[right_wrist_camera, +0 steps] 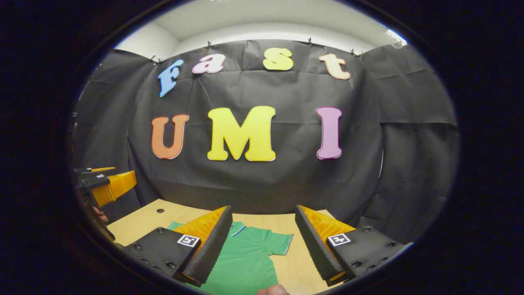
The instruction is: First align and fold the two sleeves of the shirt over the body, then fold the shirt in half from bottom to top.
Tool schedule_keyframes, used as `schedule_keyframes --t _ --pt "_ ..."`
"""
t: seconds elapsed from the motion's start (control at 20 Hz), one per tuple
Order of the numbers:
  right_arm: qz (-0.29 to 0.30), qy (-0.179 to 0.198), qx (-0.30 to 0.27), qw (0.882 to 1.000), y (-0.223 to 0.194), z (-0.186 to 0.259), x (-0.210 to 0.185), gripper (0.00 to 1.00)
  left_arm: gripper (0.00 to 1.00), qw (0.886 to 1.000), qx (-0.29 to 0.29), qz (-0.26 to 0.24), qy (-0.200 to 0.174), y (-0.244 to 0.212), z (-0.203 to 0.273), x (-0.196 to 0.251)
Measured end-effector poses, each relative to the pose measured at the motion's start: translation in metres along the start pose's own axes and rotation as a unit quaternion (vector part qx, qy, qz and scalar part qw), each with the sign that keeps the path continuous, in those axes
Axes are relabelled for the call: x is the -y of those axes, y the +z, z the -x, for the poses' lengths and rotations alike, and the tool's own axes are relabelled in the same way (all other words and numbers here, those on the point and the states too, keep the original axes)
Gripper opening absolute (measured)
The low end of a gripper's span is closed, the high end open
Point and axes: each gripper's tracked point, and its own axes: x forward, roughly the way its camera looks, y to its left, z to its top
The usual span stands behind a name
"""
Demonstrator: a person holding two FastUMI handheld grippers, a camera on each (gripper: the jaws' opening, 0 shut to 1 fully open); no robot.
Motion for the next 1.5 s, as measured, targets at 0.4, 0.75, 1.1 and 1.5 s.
schedule_keyframes --t 0.4,0.75,1.1,1.5 --pt "-0.013 0.018 -0.106 0.994 -0.073 -0.064 0.05 0.95 0.98 1.0 -0.017 -0.009 0.005 -0.007 -0.015 0.01" --pt "-0.043 0.046 -0.208 0.976 -0.163 -0.142 0.075 0.98 0.98 0.998 -0.047 -0.028 0.031 -0.024 -0.016 0.005" --pt "-0.084 0.049 -0.285 0.953 -0.245 -0.211 0.087 0.98 0.99 0.993 -0.099 -0.038 0.05 -0.06 -0.014 0.005" --pt "-0.117 0.031 -0.316 0.941 -0.292 -0.261 0.093 0.98 0.99 0.986 -0.138 -0.061 0.077 -0.084 -0.006 -0.009"
